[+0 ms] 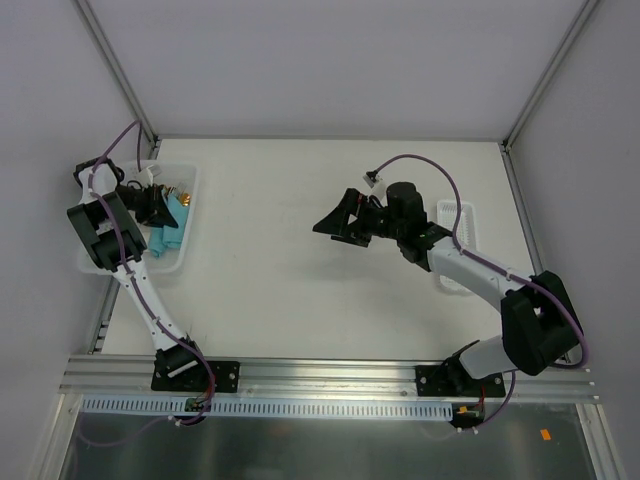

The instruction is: Place the utensils on the paper napkin and roll it up

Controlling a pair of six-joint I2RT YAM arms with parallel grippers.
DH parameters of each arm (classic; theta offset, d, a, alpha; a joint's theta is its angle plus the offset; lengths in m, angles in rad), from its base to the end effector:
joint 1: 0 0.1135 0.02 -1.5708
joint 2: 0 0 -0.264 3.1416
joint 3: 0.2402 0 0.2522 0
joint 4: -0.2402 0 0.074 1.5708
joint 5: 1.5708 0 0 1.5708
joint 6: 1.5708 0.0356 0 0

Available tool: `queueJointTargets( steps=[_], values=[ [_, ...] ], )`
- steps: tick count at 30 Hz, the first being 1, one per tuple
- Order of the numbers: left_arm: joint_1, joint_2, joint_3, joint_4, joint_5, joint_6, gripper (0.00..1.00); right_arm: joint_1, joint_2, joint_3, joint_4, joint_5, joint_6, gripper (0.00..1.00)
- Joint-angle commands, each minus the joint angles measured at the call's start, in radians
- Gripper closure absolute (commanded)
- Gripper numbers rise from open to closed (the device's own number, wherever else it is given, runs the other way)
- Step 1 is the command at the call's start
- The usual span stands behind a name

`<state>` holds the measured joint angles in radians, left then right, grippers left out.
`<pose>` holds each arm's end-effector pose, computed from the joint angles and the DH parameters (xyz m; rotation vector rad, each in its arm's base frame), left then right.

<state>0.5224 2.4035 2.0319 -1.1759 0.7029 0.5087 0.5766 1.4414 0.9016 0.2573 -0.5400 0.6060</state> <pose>0.4168 0.2134 0.1570 -0.0068 2.6540 -0.8314 0.2644 0.1938 0.2717 -0.3834 1.9910 1.2872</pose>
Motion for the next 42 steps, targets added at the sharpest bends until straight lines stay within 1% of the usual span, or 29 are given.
queueJointTargets(
  steps=[1,2,4,9,12,17,26,33,37,41,42],
  values=[
    [-0.004,0.002,-0.009,-0.016,0.030,-0.007,1.00,-0.006,0.011,0.006,0.042,-0.023,0.009,0.01],
    [-0.005,0.002,-0.013,-0.016,0.030,-0.004,1.00,-0.007,0.011,0.006,0.042,-0.025,0.009,0.01],
    [-0.005,-0.003,-0.016,-0.016,0.026,-0.006,0.97,-0.007,0.011,0.010,0.042,-0.026,0.011,0.01],
    [-0.005,-0.027,-0.027,0.013,-0.002,-0.030,0.69,-0.009,0.011,0.011,0.042,-0.031,0.011,0.01],
    [-0.005,-0.049,-0.024,0.035,-0.020,-0.039,0.61,-0.009,0.007,0.011,0.042,-0.029,0.012,0.01],
    [-0.009,-0.083,-0.024,0.047,-0.029,-0.044,0.59,-0.009,0.002,0.008,0.042,-0.032,0.009,0.01],
    [-0.027,-0.161,-0.032,0.078,-0.112,-0.036,0.53,-0.011,-0.006,0.006,0.042,-0.032,0.006,0.01],
    [-0.039,-0.211,-0.024,0.091,-0.144,-0.032,0.52,-0.012,-0.018,0.002,0.042,-0.031,0.003,0.01],
    [-0.041,-0.253,-0.025,0.126,-0.174,-0.041,0.54,-0.012,-0.027,0.000,0.039,-0.026,-0.005,0.01],
    [-0.042,-0.325,-0.055,0.171,-0.175,-0.035,0.55,-0.017,-0.041,0.016,-0.015,-0.012,-0.044,0.01],
    [-0.045,-0.361,-0.067,0.174,-0.145,-0.029,0.54,-0.020,-0.050,0.037,-0.073,-0.003,-0.086,0.01]
  ],
)
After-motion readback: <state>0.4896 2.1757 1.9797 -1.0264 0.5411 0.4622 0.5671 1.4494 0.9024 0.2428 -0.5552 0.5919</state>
